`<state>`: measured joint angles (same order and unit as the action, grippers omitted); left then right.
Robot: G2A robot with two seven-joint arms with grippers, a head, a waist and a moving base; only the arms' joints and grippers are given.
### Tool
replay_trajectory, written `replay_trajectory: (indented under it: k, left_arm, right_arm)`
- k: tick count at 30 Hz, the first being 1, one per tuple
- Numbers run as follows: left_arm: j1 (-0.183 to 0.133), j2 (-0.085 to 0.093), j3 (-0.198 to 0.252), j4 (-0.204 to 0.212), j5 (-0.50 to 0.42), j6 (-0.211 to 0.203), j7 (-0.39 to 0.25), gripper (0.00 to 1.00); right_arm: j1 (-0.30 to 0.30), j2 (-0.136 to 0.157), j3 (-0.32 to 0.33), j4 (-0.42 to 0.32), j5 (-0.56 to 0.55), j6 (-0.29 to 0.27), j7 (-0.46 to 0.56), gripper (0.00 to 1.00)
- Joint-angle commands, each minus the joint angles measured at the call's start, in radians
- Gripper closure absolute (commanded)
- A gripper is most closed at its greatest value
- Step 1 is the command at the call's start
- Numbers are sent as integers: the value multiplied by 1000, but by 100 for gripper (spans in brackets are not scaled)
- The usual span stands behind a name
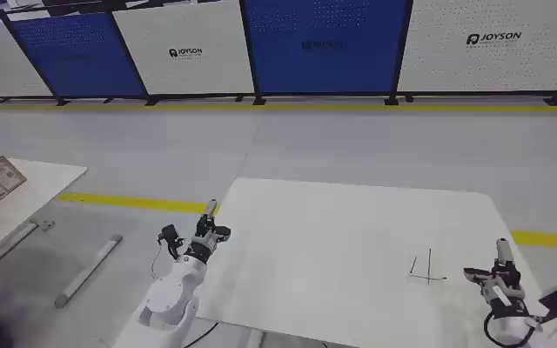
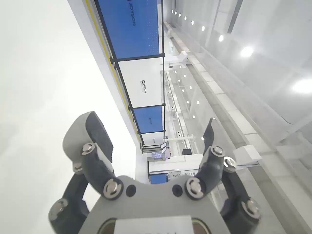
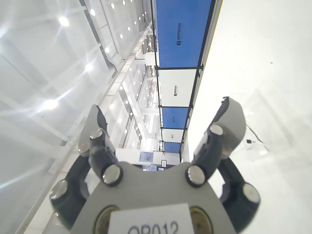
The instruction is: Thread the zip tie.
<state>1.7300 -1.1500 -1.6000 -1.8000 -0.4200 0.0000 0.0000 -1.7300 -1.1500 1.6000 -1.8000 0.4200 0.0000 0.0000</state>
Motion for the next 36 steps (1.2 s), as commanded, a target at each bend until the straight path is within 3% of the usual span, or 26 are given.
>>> replay_trajectory:
  k: [1,2,3,11,15,31,36]
  left_arm:
    - [0,0,0,0,0,0,0,22]
    - [0,0,0,0,0,0,0,22]
    - [0,0,0,0,0,0,0,0]
    - [0,0,0,0,0,0,0,0]
    - [0,0,0,0,0,0,0,0]
    - [0,0,0,0,0,0,0,0]
    - [0,0,0,0,0,0,0,0]
  right_arm:
    - [0,0,0,0,0,0,0,0]
    - [0,0,0,0,0,0,0,22]
    - [1,0,1,-2,-1,-2,5,0]
    - [0,11,69,4,-15,-40,206,0]
    - [4,29,111,1,-143,-18,371,0]
    - [10,30,112,-8,-147,-16,395,0]
    - [76,59,186,-2,-164,69,709,0]
